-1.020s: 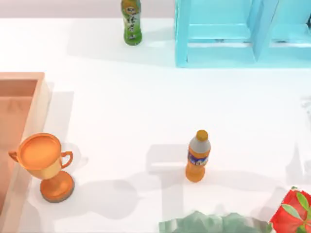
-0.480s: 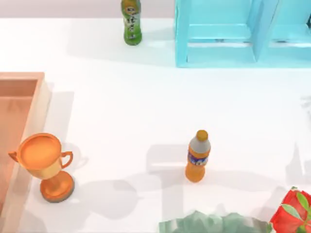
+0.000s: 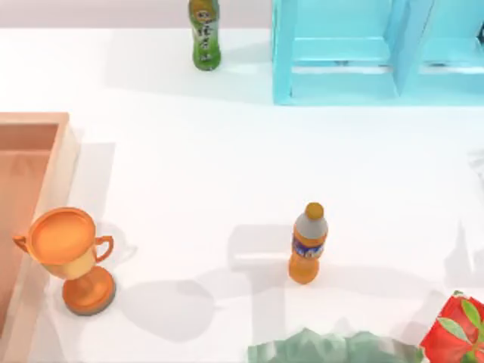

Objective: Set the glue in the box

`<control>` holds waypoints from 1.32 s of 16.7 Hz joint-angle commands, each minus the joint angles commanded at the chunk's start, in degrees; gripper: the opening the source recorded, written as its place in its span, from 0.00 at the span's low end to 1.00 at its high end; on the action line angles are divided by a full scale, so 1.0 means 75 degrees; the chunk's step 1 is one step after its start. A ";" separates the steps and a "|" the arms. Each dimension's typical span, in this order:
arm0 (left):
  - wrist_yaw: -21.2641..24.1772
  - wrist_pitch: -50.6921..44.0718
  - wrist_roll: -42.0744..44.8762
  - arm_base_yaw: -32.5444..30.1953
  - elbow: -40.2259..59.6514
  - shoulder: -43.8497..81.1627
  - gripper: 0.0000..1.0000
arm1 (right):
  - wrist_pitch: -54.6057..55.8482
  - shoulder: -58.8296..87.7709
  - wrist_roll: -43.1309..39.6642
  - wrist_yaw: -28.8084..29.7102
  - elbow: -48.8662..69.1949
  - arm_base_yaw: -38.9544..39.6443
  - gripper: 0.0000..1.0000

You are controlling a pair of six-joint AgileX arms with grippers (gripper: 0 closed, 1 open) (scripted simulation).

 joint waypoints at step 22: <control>-0.0242 0.0842 -0.0220 -0.0433 -0.0096 0.0768 1.00 | 0.0000 0.0000 0.0000 0.0000 0.0000 0.0000 1.00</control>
